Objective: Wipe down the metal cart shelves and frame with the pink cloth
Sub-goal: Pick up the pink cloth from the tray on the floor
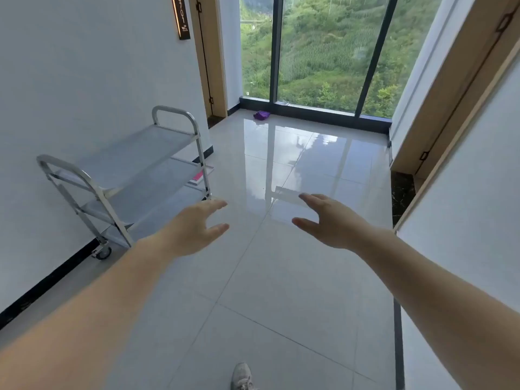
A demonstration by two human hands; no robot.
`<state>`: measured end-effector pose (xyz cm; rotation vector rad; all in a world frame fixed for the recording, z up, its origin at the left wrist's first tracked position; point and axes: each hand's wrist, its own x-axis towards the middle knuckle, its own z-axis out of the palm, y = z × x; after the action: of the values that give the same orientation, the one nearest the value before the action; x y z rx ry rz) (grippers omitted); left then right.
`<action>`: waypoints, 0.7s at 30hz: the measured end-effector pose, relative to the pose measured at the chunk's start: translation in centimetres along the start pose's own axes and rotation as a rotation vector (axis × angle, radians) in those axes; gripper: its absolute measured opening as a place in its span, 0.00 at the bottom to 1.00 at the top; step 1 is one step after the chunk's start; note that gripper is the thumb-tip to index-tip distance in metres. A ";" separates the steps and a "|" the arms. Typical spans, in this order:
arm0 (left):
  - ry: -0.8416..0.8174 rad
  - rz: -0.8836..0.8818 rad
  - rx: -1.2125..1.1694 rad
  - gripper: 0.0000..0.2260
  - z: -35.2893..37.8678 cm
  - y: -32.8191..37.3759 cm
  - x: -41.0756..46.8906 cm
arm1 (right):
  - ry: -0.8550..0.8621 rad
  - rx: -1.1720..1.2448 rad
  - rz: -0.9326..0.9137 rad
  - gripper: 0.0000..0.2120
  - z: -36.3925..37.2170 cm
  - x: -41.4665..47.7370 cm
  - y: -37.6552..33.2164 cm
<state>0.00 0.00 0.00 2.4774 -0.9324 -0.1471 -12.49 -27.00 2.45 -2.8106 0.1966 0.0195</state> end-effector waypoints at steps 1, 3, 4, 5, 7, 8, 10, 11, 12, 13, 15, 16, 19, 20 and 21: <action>-0.008 0.004 -0.009 0.24 0.3 -0.5 1.3 | 0.000 0.005 0.014 0.32 0.2 1.1 0.6; -0.017 -0.005 -0.020 0.25 0.7 -1.8 4.0 | -0.010 0.008 0.063 0.33 0.6 3.5 2.2; -0.040 -0.006 -0.013 0.25 0.9 -2.4 5.4 | -0.046 0.002 0.092 0.33 0.6 4.6 2.9; -0.044 -0.009 -0.013 0.25 1.0 -3.1 6.9 | -0.056 -0.003 0.106 0.33 0.7 6.0 3.7; -0.058 -0.013 -0.003 0.25 0.9 -4.8 9.9 | -0.065 -0.017 0.138 0.33 0.7 8.7 5.1; -0.066 -0.005 0.007 0.25 0.7 -5.4 11.5 | -0.061 -0.018 0.153 0.33 0.7 10.1 5.7; -0.082 -0.007 0.018 0.25 0.7 -6.7 14.4 | -0.052 -0.009 0.181 0.33 0.7 12.8 7.0; -0.091 -0.011 0.025 0.25 0.7 -7.1 15.7 | -0.055 -0.001 0.186 0.33 0.8 14.0 7.5; -0.104 -0.016 0.031 0.25 0.7 -7.4 16.9 | -0.072 0.005 0.193 0.33 0.8 15.1 7.9; -0.114 -0.017 0.036 0.25 0.8 -7.7 18.0 | -0.084 0.008 0.190 0.32 0.9 16.3 8.5; -0.124 -0.022 0.033 0.24 1.1 -8.1 20.5 | -0.099 0.008 0.181 0.32 0.9 18.8 9.6; -0.128 -0.031 0.020 0.24 1.3 -8.3 21.8 | -0.104 0.009 0.179 0.32 0.9 20.1 10.3; -0.129 -0.063 0.009 0.24 2.2 -8.7 25.9 | -0.128 0.016 0.162 0.32 1.1 24.1 12.6; -0.121 -0.070 0.005 0.24 2.5 -8.7 27.4 | -0.140 0.015 0.153 0.31 1.0 25.5 13.4; -0.116 -0.084 -0.004 0.24 2.9 -8.6 28.8 | -0.148 0.016 0.140 0.31 0.9 27.1 14.4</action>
<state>26.31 -14.12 -4.68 2.5284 -0.8732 -0.3230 12.34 -43.78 -3.95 -2.7592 0.3554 0.2559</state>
